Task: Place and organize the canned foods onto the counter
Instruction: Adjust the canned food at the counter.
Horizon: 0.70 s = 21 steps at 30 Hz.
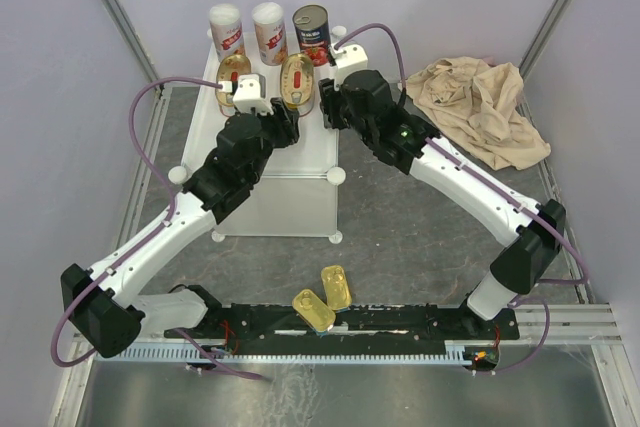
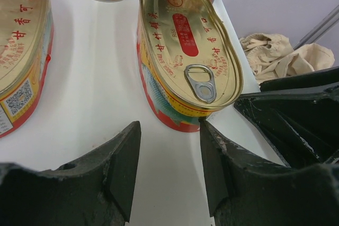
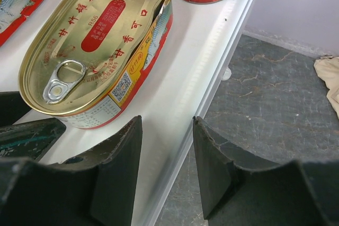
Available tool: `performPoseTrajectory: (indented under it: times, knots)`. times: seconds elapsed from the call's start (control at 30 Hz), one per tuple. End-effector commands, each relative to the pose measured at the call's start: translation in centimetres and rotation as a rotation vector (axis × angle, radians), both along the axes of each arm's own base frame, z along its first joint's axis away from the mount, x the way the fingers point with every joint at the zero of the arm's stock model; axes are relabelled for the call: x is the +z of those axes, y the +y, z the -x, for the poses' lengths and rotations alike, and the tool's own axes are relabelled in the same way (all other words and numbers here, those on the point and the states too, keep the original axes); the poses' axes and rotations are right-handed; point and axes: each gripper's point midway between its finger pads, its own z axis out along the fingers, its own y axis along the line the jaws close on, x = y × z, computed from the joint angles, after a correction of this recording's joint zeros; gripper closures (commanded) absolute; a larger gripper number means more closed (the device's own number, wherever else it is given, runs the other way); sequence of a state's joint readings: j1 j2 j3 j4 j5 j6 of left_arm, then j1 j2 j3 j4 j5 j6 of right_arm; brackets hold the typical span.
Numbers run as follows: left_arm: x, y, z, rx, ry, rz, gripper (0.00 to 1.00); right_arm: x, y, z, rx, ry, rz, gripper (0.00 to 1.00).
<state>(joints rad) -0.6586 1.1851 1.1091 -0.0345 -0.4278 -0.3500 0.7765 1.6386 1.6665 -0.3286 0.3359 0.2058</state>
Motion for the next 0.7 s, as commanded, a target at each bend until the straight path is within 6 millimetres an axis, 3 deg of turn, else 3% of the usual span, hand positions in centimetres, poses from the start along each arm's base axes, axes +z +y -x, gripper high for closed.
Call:
performPoseTrajectory:
  times: [0.0, 0.5, 0.67]
  knots:
    - [3.5, 1.0, -0.4, 0.062, -0.084, 0.051, 0.44, 3.5, -0.5, 0.5, 0.007, -0.068, -0.077, 0.49]
    - [4.4, 0.6, 0.9, 0.012, -0.081, 0.090, 0.43, 4.7, -2.7, 2.4, -0.012, -0.085, -0.096, 0.49]
    - [5.0, 1.0, 1.8, 0.012, -0.085, 0.081, 0.41, 5.3, -3.6, 3.2, -0.017, -0.089, -0.106, 0.42]
